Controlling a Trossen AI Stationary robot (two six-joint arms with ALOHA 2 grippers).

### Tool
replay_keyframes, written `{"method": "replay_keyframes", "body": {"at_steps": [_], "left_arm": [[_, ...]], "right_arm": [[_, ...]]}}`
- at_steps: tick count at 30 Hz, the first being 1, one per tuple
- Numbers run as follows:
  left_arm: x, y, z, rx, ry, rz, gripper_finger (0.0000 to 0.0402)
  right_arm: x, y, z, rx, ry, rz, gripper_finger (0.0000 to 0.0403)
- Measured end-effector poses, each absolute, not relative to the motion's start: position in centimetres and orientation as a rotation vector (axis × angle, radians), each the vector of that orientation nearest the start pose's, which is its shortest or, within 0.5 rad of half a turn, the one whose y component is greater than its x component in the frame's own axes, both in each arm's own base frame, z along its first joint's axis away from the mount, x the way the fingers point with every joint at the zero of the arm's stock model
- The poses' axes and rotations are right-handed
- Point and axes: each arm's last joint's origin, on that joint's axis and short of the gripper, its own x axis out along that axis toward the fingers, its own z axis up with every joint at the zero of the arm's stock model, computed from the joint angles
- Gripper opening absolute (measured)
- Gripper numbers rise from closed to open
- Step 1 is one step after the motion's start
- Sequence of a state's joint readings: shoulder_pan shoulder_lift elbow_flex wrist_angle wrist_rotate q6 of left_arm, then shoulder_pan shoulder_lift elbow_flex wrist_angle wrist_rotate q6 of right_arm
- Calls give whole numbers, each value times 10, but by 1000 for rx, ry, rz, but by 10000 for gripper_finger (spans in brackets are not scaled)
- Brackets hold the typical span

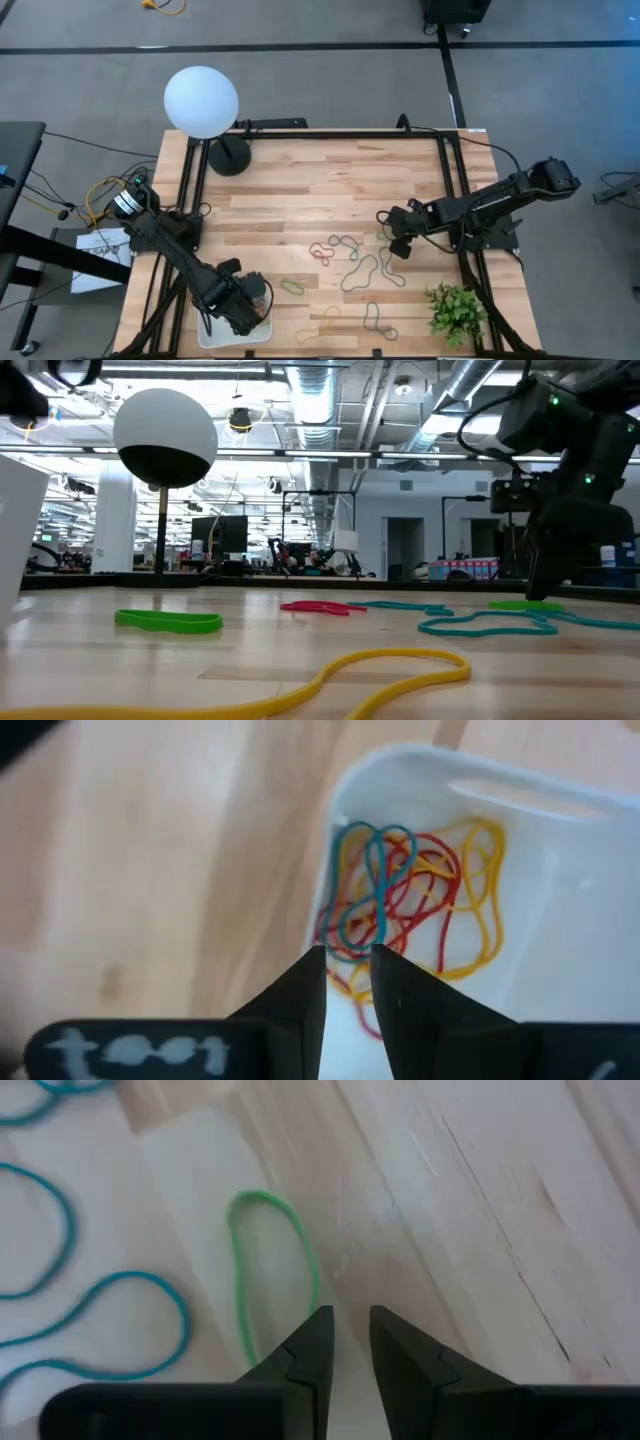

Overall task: Pick and place items into bin
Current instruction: Put the green rubber band into the bin

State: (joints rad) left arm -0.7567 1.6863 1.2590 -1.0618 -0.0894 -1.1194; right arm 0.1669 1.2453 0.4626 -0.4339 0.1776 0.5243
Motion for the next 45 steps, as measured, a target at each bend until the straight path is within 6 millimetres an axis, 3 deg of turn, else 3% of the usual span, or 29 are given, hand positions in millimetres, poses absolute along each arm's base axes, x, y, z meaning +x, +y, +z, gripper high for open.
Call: {"method": "replay_keyframes", "body": {"at_steps": [5,9,13,24,32,37,45], "left_arm": [[222,-201,256,-184,1326,332,71],[223,-196,267,-59,1211,364,71],[225,-194,269,24,1139,380,71],[225,-194,269,36,1131,381,71],[223,-192,268,53,1144,392,71],[223,-192,269,51,1142,393,71],[223,-192,268,49,1142,394,71]], "right_arm": [[177,25,139,248,1163,-322,63],[177,27,141,244,1148,-308,63],[178,29,137,239,1169,-311,63],[185,31,121,256,1226,-367,63],[182,31,145,305,1140,-336,63],[181,31,150,321,1114,-324,63],[183,32,127,319,1214,-358,63]]}}
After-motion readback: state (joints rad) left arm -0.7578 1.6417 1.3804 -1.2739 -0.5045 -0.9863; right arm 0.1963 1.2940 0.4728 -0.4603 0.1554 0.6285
